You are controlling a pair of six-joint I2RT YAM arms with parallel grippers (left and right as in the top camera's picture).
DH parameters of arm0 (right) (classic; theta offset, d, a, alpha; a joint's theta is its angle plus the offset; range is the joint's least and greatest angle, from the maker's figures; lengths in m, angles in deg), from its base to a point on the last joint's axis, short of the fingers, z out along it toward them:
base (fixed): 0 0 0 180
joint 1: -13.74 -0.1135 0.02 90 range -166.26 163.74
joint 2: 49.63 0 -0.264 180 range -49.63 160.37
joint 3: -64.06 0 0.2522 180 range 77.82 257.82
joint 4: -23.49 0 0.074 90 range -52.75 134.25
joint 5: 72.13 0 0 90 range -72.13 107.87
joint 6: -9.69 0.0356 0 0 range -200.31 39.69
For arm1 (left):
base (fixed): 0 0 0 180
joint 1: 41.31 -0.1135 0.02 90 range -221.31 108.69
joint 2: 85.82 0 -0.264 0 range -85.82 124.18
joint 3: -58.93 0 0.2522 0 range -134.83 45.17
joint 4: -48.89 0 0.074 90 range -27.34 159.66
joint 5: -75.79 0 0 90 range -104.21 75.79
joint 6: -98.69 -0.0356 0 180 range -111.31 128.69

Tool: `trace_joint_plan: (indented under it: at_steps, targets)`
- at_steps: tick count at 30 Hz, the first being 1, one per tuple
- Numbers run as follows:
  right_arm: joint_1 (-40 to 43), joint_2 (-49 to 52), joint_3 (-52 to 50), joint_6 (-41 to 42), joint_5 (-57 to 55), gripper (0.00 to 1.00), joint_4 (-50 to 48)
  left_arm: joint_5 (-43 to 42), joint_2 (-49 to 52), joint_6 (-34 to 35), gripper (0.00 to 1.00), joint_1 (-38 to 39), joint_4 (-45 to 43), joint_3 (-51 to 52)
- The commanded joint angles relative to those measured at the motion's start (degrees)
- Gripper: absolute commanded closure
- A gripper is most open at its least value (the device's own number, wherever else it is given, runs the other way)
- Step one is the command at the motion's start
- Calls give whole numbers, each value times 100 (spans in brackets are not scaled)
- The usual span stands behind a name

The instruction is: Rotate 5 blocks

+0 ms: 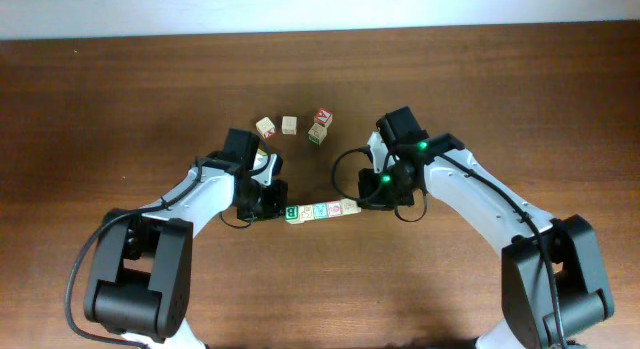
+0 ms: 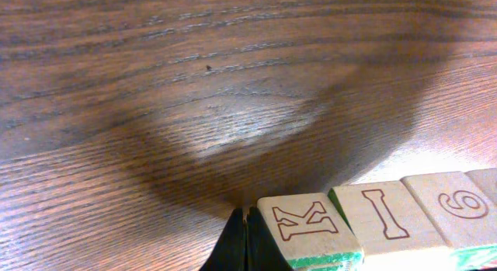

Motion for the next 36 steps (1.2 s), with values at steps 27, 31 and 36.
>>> trace_joint_plan:
  at_steps: [27, 31, 36]
  targets:
    - [-1298, -109, 645, 402, -146, 96, -140, -754, 59, -48, 100, 144, -79, -11]
    - [-1322, -109, 693, 402, -144, 96, -138, -754, 59, -48, 100, 144, -79, -11]
    - [-1327, -109, 695, 400, -146, 96, -144, -752, 59, -48, 100, 144, -81, -11]
